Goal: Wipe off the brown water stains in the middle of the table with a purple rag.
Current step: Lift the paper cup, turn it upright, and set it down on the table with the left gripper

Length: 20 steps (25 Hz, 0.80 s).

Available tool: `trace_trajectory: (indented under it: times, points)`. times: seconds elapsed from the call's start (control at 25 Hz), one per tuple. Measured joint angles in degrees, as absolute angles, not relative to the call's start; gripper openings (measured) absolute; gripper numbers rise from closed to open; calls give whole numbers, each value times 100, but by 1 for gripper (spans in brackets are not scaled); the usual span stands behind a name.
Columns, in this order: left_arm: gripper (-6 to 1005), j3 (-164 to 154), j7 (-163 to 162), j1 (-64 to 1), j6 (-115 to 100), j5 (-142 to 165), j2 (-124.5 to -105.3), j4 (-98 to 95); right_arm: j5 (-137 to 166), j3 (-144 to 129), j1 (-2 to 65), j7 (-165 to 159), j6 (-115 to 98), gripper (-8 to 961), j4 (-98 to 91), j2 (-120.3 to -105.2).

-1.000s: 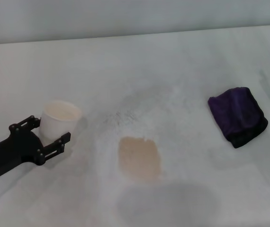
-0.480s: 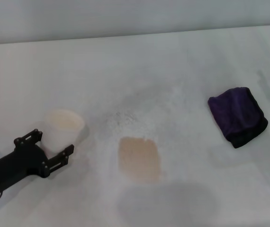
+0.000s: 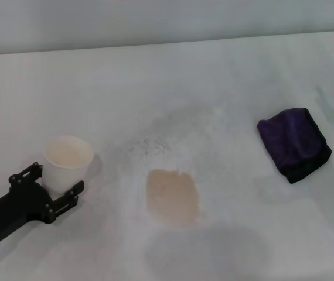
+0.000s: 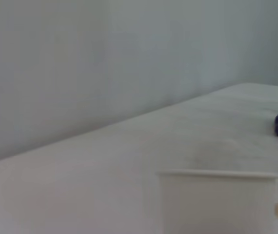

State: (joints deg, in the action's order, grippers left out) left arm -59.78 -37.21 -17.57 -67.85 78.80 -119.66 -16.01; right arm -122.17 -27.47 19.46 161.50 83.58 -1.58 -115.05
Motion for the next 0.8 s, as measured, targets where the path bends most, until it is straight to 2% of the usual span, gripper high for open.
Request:
trace_trajectory:
  times: [0.8]
  points:
    - [736, -5994, -3431, -1769, -6745, 7723, -11963, -1378, -12217, -2741, 1985, 16101, 8364, 741, -211, -11513]
